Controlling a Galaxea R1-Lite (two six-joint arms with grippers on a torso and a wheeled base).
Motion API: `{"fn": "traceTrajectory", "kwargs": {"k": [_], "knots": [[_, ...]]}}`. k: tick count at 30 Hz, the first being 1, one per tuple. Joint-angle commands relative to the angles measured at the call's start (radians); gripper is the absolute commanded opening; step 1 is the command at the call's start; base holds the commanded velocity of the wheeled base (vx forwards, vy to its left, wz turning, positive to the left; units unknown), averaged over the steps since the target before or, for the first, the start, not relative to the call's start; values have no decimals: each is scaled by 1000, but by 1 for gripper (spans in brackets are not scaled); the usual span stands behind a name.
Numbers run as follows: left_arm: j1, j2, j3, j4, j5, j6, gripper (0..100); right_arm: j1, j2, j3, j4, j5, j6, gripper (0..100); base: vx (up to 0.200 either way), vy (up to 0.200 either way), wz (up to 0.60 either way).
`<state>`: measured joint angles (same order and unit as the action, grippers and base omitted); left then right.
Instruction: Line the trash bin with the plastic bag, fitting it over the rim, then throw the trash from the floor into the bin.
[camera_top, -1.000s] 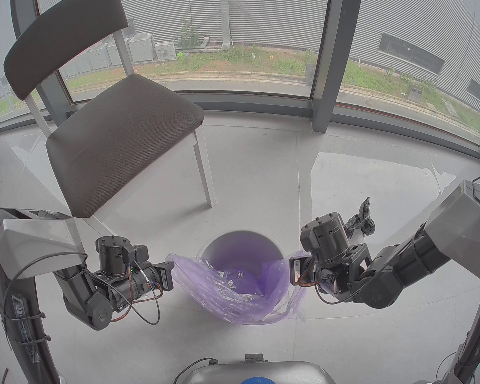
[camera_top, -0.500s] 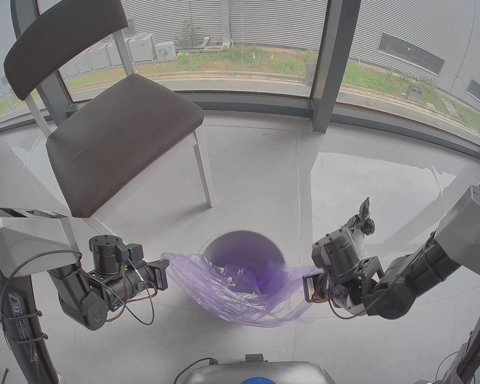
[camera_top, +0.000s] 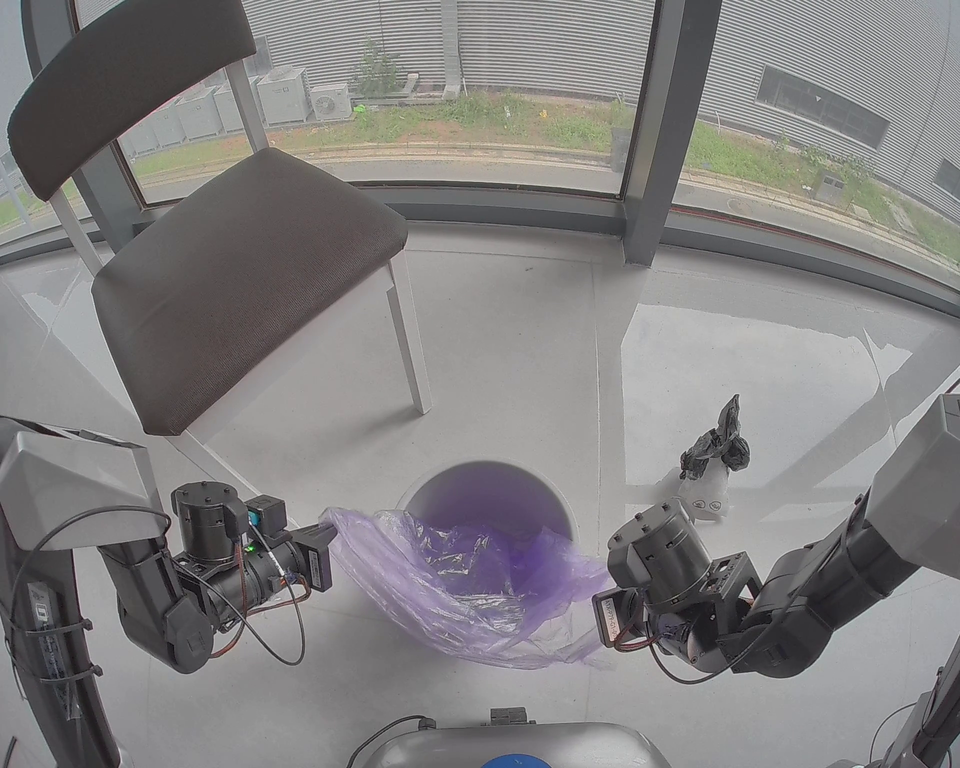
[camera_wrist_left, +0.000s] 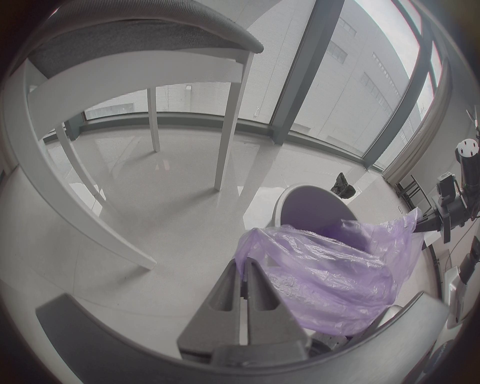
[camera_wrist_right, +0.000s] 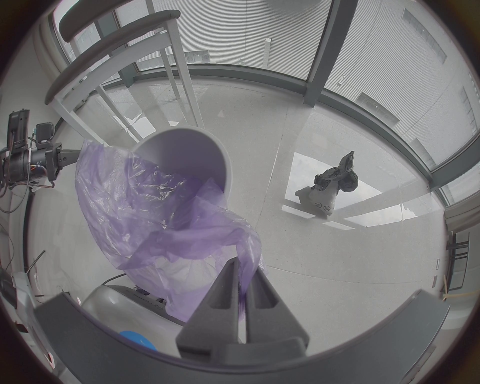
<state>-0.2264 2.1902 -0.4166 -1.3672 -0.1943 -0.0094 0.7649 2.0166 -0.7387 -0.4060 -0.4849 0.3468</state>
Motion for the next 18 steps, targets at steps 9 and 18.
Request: {"fn": "traceTrajectory", "kwargs": {"k": [9, 18], "knots": [[-65, 149, 24, -202, 15, -4, 0, -9, 62, -36, -13, -3, 11, 0, 0, 0, 0], [-22, 112, 12, -202, 12, -9, 0, -10, 42, -24, -13, -6, 9, 0, 0, 0, 0]]}}
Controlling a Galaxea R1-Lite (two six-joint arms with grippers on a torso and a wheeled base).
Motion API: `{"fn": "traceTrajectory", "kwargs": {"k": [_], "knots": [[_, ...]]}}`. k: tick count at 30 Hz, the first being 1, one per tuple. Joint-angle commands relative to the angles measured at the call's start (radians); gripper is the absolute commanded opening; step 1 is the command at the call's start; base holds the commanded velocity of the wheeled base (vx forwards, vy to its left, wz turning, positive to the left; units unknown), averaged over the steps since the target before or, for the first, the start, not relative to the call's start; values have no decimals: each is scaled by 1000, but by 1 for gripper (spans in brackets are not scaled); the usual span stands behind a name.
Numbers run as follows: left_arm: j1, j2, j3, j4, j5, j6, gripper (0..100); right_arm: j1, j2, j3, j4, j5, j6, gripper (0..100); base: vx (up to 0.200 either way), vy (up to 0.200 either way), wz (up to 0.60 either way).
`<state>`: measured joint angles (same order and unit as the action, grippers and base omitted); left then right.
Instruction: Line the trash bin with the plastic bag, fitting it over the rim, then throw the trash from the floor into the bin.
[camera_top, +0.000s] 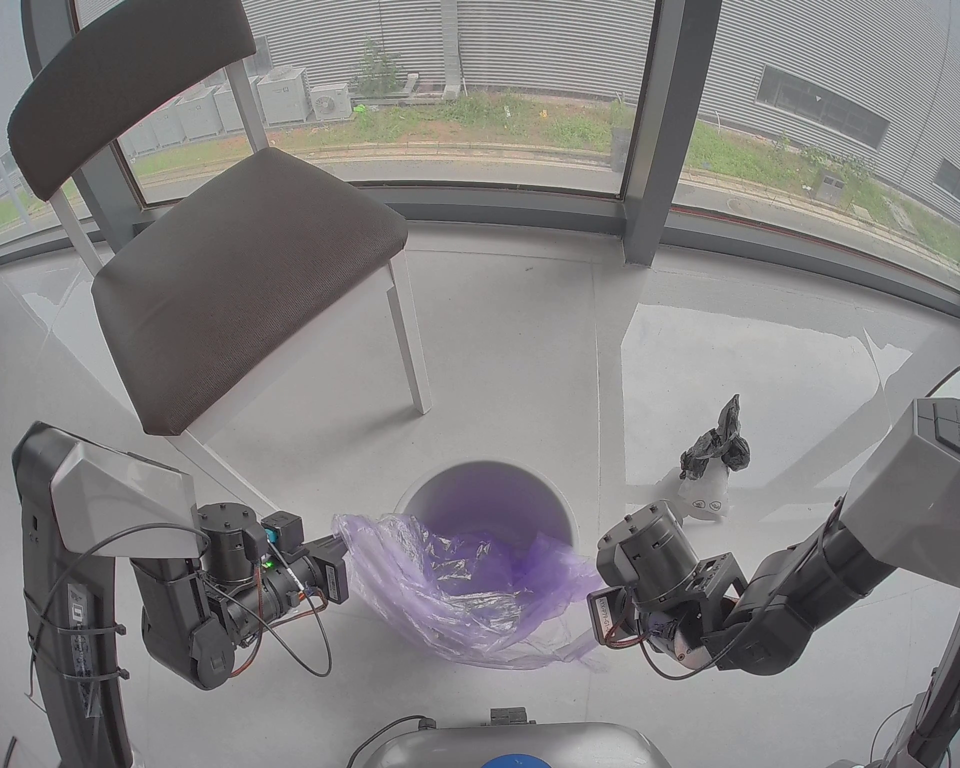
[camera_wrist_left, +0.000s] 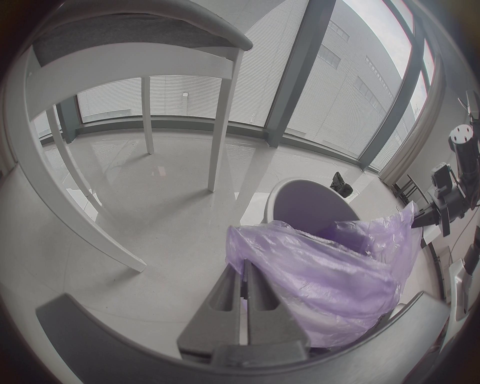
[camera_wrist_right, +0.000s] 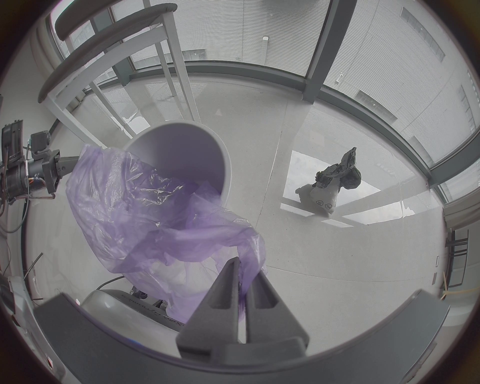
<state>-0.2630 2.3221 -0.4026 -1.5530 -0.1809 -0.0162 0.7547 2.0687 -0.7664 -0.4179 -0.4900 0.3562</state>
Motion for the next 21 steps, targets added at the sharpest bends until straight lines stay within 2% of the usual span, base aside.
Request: {"fn": "traceTrajectory", "kwargs": {"k": [1, 21], "knots": [[16, -26, -1, -16, -5, -2, 0, 0, -13, 7, -1, -1, -2, 0, 0, 0, 0], [42, -41, -15, -16, -8, -5, 0, -11, -2, 84, -44, -16, -29, 0, 0, 0, 0]]}}
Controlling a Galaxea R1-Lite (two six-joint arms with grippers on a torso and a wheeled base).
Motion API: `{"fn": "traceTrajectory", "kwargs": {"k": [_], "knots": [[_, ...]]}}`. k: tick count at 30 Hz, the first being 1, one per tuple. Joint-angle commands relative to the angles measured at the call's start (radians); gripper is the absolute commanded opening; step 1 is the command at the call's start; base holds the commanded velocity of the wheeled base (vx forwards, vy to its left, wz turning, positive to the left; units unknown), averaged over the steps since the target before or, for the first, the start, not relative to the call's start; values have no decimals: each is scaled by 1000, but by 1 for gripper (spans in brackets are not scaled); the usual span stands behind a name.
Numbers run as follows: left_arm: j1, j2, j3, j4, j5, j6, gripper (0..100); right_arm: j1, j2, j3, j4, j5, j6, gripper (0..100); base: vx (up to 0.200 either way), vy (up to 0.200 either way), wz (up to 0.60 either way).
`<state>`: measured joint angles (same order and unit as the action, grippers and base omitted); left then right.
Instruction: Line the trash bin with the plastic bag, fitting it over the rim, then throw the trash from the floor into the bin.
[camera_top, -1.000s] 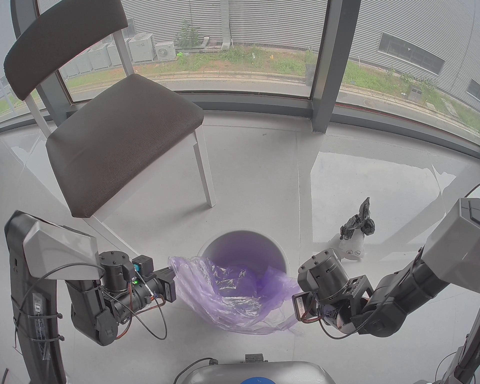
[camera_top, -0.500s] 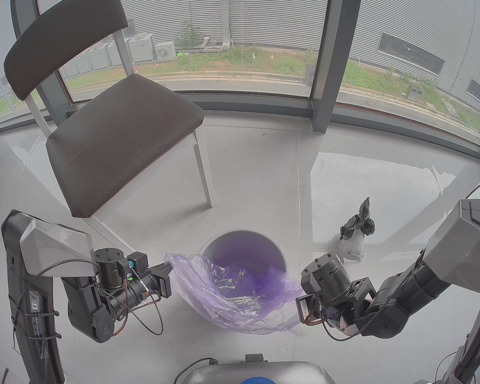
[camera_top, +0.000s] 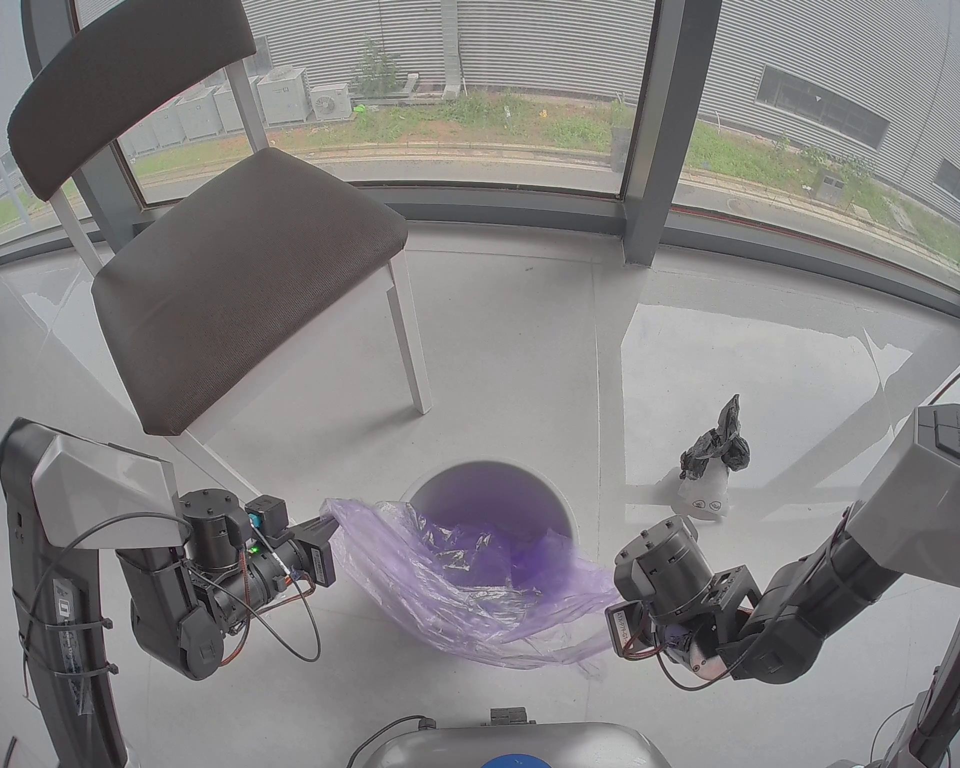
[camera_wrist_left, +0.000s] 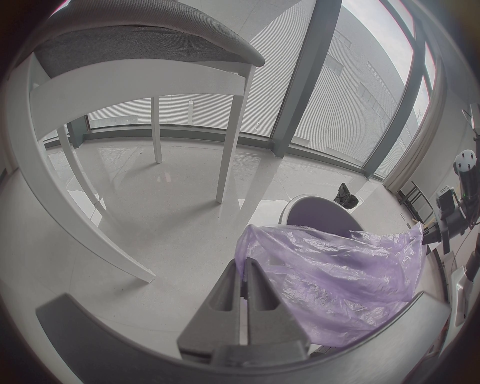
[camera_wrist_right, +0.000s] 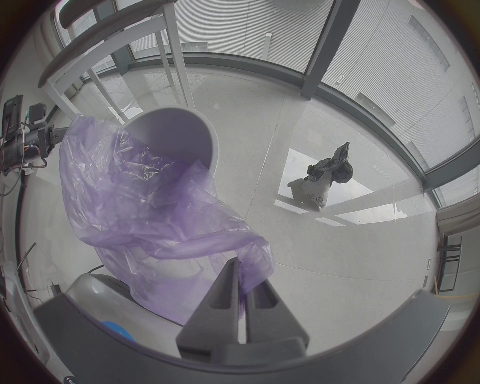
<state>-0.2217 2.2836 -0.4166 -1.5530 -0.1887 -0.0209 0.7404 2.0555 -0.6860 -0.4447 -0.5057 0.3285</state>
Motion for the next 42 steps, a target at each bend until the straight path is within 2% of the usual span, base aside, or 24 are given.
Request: {"fn": "traceTrajectory", "kwargs": {"k": [1, 19, 31, 32, 37, 42], "knots": [[2, -1, -2, -16, 2, -1, 0, 5, 14, 6, -22, 0, -3, 0, 0, 0, 0], [-2, 2, -4, -16, 2, 1, 0, 16, 17, 123, -108, 0, -83, 0, 0, 0, 0], [-1, -1, -4, -16, 2, 1, 0, 16, 11, 137, -118, 3, -117, 0, 0, 0, 0], [-1, -3, -4, -16, 2, 1, 0, 16, 6, 144, -120, 4, -128, 100, 0, 0, 0], [-8, -4, 4, -16, 0, -1, 0, 17, 0, 157, -160, 4, -124, 100, 0, 0, 0], [-18, -4, 7, -18, 0, -1, 0, 14, -87, 224, -200, 12, -164, 100, 0, 0, 0]]}}
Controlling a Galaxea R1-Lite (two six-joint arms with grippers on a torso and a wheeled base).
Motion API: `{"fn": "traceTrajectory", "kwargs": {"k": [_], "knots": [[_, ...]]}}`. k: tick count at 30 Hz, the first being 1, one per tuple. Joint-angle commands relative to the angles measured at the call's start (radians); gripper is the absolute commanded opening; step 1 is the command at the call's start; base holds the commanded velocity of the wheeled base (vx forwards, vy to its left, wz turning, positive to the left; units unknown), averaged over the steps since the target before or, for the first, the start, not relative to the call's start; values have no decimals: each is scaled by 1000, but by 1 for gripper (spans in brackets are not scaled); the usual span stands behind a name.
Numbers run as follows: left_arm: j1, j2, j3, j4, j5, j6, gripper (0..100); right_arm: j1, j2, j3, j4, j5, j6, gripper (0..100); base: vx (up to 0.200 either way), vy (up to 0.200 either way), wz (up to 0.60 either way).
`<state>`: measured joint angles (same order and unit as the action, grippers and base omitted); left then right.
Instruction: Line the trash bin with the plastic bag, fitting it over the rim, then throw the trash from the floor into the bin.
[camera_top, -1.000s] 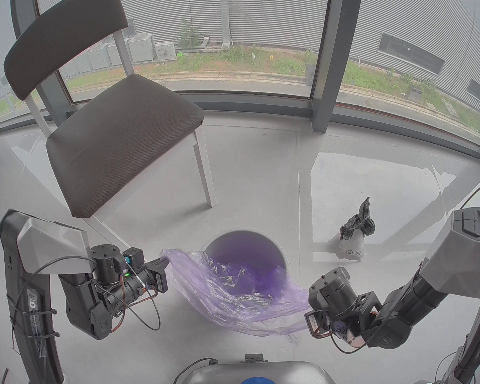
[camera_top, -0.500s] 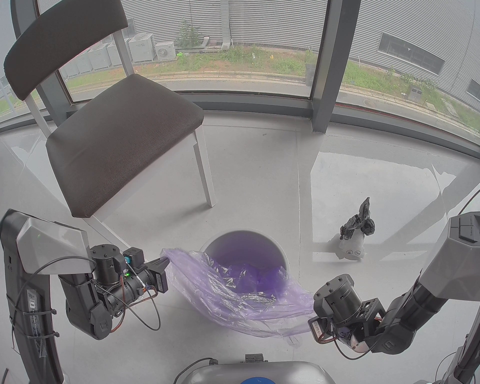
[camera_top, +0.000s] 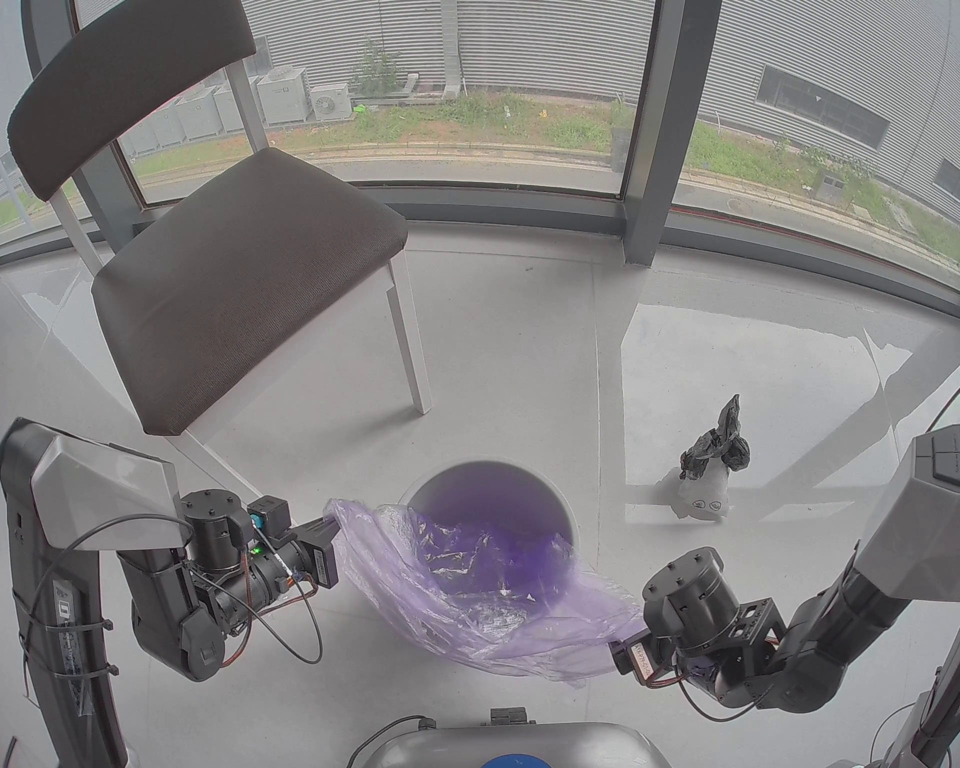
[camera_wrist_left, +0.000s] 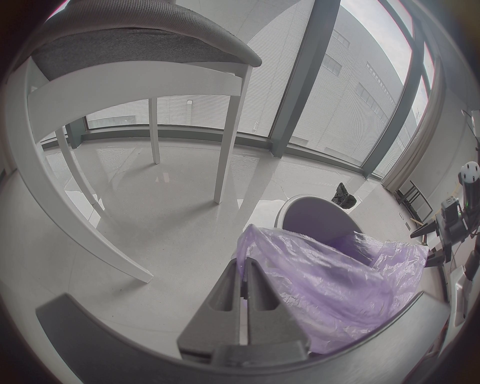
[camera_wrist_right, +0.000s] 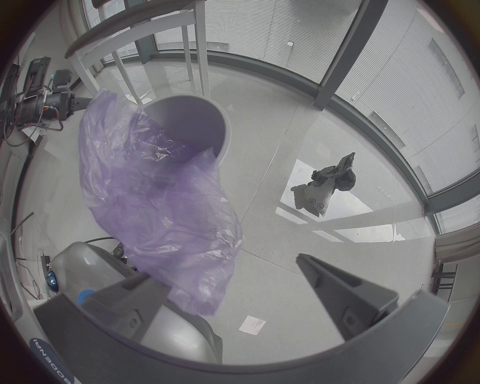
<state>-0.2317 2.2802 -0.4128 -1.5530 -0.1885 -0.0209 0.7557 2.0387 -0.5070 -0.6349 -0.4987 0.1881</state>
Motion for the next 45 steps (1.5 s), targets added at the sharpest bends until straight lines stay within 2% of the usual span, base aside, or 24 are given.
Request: {"fn": "traceTrajectory", "kwargs": {"k": [1, 5, 8, 13, 14, 18, 20, 22, 23, 24, 27, 29, 31, 36, 45], "knots": [[-8, -1, 3, -16, 0, -2, 0, -1, -83, 53, -8, 6, -30, 100, 0, 0, 0], [-11, 1, 3, -18, 0, -1, 0, 2, -241, 120, -3, 20, -114, 100, 0, 0, 0], [-11, -1, 3, -16, 0, 1, 0, 1, -333, 114, 18, 40, -147, 100, 0, 0, 0], [-11, -1, 3, -18, 0, 1, 0, -7, -411, 24, 104, 45, -159, 100, 0, 0, 0], [-11, -1, 3, -18, 0, 1, 0, -9, -419, -56, 175, 63, -159, 100, 0, 0, 0], [-12, -2, 5, -18, 0, 1, 0, -9, -416, -254, 320, 152, -159, 100, 0, 0, 0], [-15, -5, 5, -18, 3, 1, 0, -3, -408, -392, 439, 236, -165, 100, 0, 0, 0], [-18, -5, 6, -18, 3, 1, 0, 1, -403, -519, 569, 358, -202, 100, 0, 0, 0], [-20, -4, 6, -18, 3, 2, 0, 1, -388, -579, 639, 413, -251, 100, 0, 0, 0], [-28, -1, 6, -18, 4, 1, 0, 2, -362, -610, 678, 431, -297, 100, 0, 0, 0], [-38, 5, 5, -18, 8, 1, 0, 28, -276, -622, 689, 391, -380, 100, 0, 0, 0], [-38, 8, 2, -18, 8, 1, 0, 51, -190, -594, 630, 313, -397, 100, 0, 0, 0], [-35, 21, -4, -18, 6, -1, 0, 60, -121, -571, 547, 282, -412, 100, 0, 0, 0], [-38, 61, -20, -18, 8, 1, 0, 79, -3, -548, 374, 273, -473, 100, 0, 0, 0], [-35, 116, -55, -18, 32, 2, 0, 126, 46, -522, 359, 272, -483, 100, 0, 0, 0]]}}
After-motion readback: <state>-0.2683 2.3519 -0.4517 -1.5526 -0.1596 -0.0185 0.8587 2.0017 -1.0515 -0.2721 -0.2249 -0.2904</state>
